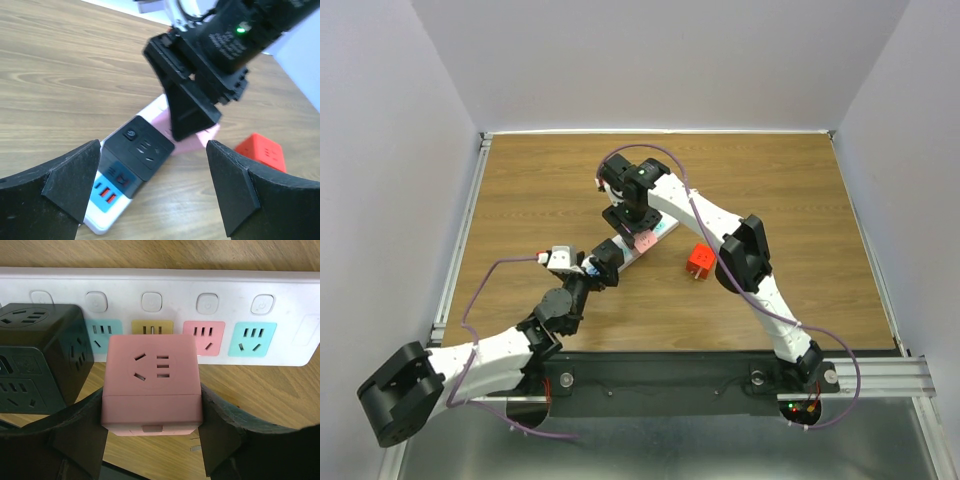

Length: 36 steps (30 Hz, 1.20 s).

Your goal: Insert the plug

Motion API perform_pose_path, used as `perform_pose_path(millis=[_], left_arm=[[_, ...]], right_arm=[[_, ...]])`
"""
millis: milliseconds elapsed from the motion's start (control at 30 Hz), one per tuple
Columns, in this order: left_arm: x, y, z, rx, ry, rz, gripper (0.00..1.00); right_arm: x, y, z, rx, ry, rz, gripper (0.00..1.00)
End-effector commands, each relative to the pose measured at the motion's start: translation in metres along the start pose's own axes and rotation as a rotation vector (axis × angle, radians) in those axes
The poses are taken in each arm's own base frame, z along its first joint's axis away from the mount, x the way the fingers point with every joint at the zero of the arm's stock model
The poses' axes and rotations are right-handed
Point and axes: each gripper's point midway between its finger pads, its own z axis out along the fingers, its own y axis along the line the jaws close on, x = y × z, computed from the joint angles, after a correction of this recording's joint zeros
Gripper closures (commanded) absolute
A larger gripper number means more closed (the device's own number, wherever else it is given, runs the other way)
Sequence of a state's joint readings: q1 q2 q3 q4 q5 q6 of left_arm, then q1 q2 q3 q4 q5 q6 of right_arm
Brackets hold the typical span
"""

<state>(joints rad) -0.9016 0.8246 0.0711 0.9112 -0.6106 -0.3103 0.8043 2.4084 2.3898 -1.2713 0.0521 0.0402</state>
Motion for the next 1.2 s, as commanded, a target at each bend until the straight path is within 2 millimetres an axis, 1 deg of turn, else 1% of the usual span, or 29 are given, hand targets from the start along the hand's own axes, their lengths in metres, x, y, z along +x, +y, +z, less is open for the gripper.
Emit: perform_pose_path(millis=[0,33,133,200,267,367,400,467,500,600,633,700,800,833,867,900,933,1000,1033,1167], left_arm=[[-0.012,0.014,0.011,-0.109,-0.062,0.027,0.01],[-0.008,0.013,0.019,-0.121,-0.043,0.05,0.01],[0.002,0.01,0.03,-0.102,-0.02,0.074,0.01],[0.004,0.008,0.037,-0.096,-0.019,0.075,0.01],[0.005,0.007,0.041,-0.085,-0.016,0.079,0.01],[0.009,-0.002,0.044,-0.017,-0.008,0.09,0.01],[0.008,-0.011,0.045,0.033,-0.013,0.09,0.03],[0.017,-0.015,0.046,0.06,0.011,0.108,0.07],[0.024,-0.015,0.047,0.067,0.033,0.123,0.15],[0.031,-0.015,0.05,0.071,0.055,0.136,0.26],[0.037,-0.015,0.051,0.076,0.071,0.142,0.29],[0.042,-0.012,0.052,0.067,0.088,0.149,0.31],[0.049,-0.009,0.053,0.057,0.106,0.157,0.31],[0.053,-0.008,0.054,0.054,0.115,0.163,0.32],[0.054,-0.008,0.056,0.05,0.121,0.166,0.34],[0.061,-0.005,0.056,0.043,0.143,0.178,0.39],[0.062,-0.006,0.058,0.042,0.146,0.178,0.41],[0.067,-0.005,0.06,0.041,0.158,0.182,0.44],[0.072,-0.004,0.061,0.039,0.172,0.187,0.45],[0.079,-0.002,0.062,0.046,0.184,0.186,0.49]], right_arm=[[-0.02,-0.003,0.006,-0.009,-0.082,-0.003,1.0],[-0.02,-0.003,0.006,-0.01,-0.082,-0.001,1.0],[-0.021,-0.002,0.006,-0.015,-0.084,-0.003,1.0],[-0.021,-0.001,0.007,-0.021,-0.086,-0.004,1.0],[-0.021,-0.002,0.008,-0.022,-0.084,-0.003,1.0],[-0.022,0.001,0.01,-0.033,-0.087,-0.008,1.0],[-0.022,0.001,0.013,-0.033,-0.085,-0.01,0.99],[-0.024,-0.002,0.014,-0.025,-0.09,-0.008,1.0],[-0.025,-0.002,0.015,-0.026,-0.092,-0.009,1.0],[-0.029,-0.004,0.014,-0.025,-0.105,-0.006,1.0],[-0.031,-0.004,0.016,-0.024,-0.107,-0.006,0.99],[-0.037,-0.005,0.015,-0.024,-0.128,-0.004,0.99],[-0.043,-0.006,0.019,-0.013,-0.144,-0.004,0.99],[-0.05,-0.006,0.019,-0.011,-0.165,-0.002,0.99],[-0.052,-0.006,0.02,-0.013,-0.173,-0.002,0.99],[-0.056,-0.007,0.022,-0.011,-0.185,0.0,0.99],[-0.061,-0.008,0.019,-0.006,-0.202,-0.029,0.99],[-0.063,-0.011,0.025,0.006,-0.203,-0.042,0.99],[-0.064,-0.013,0.028,0.017,-0.206,-0.046,0.99],[-0.068,-0.016,0.037,0.033,-0.218,-0.045,0.99]])
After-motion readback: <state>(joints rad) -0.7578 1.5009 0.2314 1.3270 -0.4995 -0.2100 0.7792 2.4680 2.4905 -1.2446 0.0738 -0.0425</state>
